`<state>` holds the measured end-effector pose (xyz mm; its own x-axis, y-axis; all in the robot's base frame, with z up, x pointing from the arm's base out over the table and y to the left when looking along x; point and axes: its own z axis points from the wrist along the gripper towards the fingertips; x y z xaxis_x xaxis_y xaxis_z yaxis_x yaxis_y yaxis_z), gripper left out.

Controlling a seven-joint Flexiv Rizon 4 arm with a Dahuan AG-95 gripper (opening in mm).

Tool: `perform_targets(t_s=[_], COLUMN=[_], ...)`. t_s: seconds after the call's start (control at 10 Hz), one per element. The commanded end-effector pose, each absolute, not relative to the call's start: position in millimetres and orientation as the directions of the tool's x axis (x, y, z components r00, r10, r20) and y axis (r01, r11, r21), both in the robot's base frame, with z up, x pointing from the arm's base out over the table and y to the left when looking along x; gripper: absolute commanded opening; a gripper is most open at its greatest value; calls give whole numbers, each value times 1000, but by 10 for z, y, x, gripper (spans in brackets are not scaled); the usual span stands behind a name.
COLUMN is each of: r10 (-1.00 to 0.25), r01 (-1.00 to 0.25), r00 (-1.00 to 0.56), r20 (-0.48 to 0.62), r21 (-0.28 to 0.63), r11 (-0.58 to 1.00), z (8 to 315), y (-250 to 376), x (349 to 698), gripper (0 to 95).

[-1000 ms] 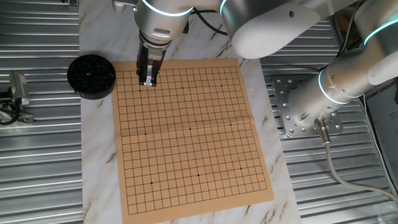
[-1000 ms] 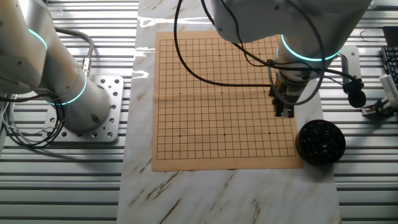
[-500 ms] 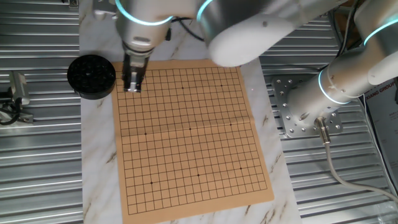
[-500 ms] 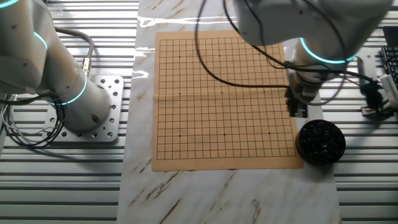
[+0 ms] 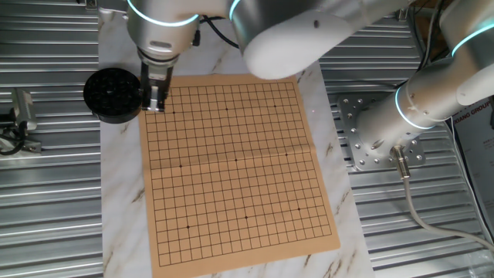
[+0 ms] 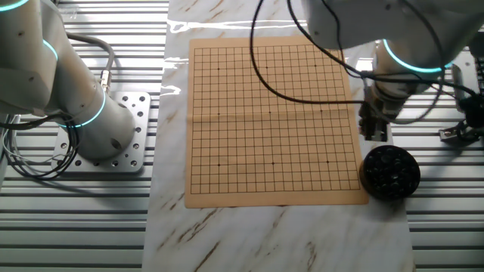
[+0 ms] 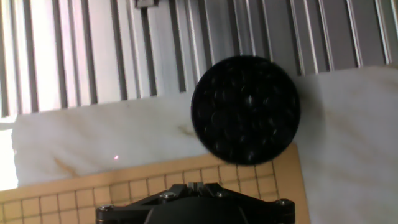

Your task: Play the first move as black on the 3-4 point in the upper right corner of the Go board

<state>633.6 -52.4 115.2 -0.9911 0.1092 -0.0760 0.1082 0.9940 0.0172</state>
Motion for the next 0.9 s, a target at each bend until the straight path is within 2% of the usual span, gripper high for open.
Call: perform_targets(t_s=[0.1, 0.5, 0.9], r10=[104, 94, 24], r01=[103, 93, 24], r00=[-991, -992, -997], r20=[-79, -81, -71], r21=[19, 18, 4], r11=[995, 996, 1000], z=[1149, 1187, 1141], y=[-579, -688, -761], x=[6415, 6690, 6751], gripper=[0, 0, 0])
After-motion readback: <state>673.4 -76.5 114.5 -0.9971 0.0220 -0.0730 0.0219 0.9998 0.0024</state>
